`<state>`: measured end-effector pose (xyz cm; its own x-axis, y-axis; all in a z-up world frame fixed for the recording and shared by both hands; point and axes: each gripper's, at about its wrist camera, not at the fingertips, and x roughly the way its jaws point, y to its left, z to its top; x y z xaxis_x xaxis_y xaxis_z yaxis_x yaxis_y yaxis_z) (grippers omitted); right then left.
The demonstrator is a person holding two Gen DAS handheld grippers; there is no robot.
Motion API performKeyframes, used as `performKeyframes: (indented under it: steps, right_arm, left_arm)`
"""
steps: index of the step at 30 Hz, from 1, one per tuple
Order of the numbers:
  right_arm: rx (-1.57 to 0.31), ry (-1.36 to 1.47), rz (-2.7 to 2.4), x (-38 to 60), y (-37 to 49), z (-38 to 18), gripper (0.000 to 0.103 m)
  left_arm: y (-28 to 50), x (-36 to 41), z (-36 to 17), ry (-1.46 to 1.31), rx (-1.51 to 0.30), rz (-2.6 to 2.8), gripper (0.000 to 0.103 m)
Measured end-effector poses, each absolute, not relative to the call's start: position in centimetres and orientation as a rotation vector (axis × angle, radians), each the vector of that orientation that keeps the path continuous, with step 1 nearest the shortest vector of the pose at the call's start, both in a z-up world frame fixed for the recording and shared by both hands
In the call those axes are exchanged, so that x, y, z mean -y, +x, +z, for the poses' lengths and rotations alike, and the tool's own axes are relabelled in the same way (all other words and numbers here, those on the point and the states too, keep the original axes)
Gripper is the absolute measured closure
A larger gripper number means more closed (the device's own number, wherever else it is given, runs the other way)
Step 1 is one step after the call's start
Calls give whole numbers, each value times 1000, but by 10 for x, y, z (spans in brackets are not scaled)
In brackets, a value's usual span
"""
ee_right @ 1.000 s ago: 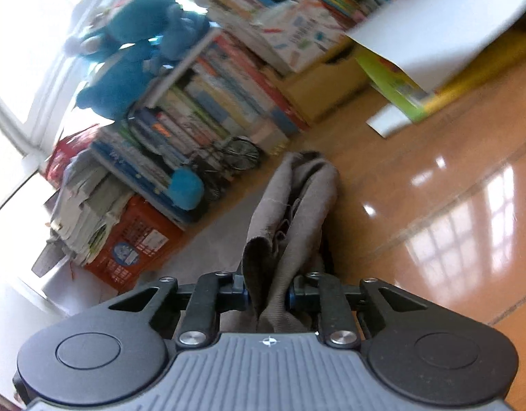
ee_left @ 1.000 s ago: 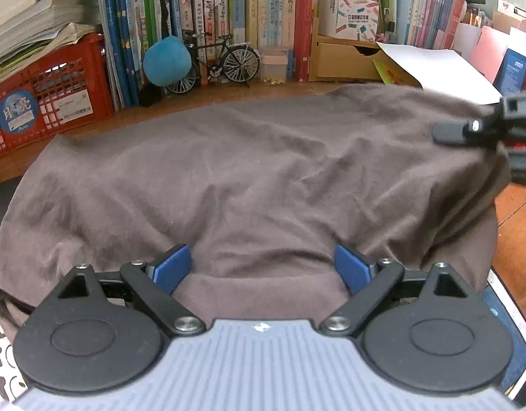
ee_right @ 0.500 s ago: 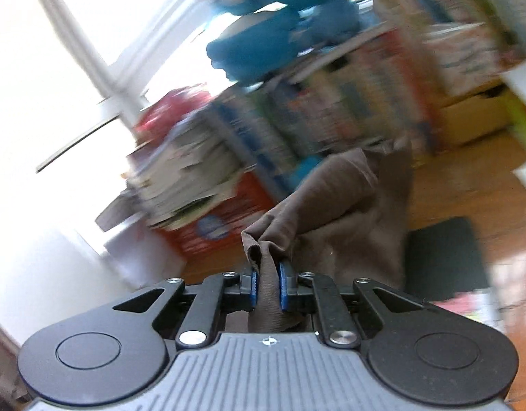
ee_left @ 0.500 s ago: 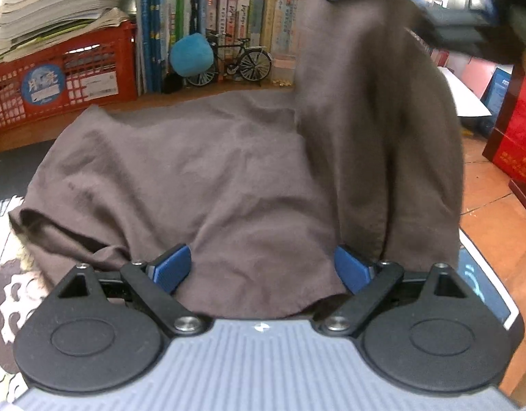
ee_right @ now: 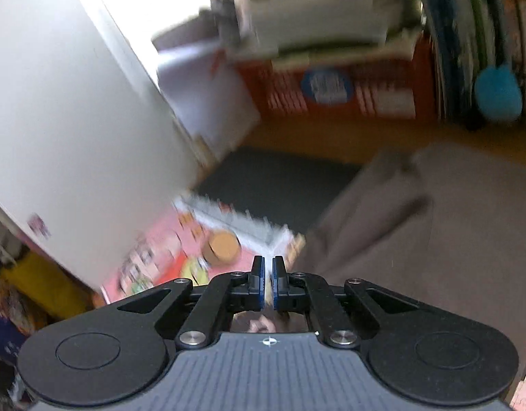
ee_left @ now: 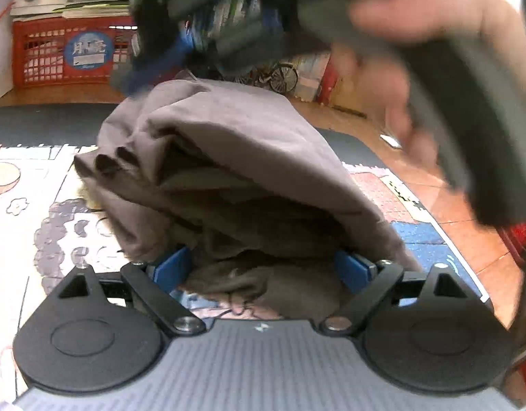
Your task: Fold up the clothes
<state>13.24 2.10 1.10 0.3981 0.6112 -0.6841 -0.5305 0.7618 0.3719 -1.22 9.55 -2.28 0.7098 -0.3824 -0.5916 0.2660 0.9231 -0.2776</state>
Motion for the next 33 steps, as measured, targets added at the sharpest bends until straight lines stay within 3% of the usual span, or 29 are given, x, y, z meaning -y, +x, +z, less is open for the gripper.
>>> performKeyframes:
  steps: [3, 5, 7, 8, 11, 14, 16, 18, 21, 27, 33]
  right_arm:
    - [-820, -119, 693, -26, 113, 16, 90]
    - [-740, -299, 679, -30, 98, 20, 71]
    - [-665, -483, 680, -37, 77, 16, 27]
    - [-628, -569, 681, -41, 67, 13, 25]
    - [-572, -754, 694, -56, 49, -6, 25]
    - [-608, -737, 694, -65, 58, -22, 31]
    - [-667, -667, 662, -63, 73, -32, 63]
    - [-724, -573, 637, -54, 84, -40, 78]
    - [-751, -438, 612, -39, 89, -37, 93]
    - [-611, -325, 671, -39, 73, 23, 93]
    - [-703, -333, 750, -62, 76, -18, 93]
  left_arm:
    - [-15, -101, -22, -177, -694, -356, 11]
    - [-17, -106, -21, -186, -700, -349, 11]
    - [-20, -115, -20, -209, -709, -348, 11]
    - [-23, -119, -19, -215, -712, -343, 11]
    - [-33, -130, -16, -219, -715, -319, 11]
    - [-43, -136, -11, -185, -702, -286, 11]
    - [-49, -141, -7, -167, -688, -267, 11]
    - [-51, -148, -4, -156, -675, -250, 11]
    - [-52, -156, -2, -141, -666, -218, 10]
    - [-45, -174, -12, -169, -705, -144, 10]
    - [-47, -190, -15, -185, -715, -81, 10]
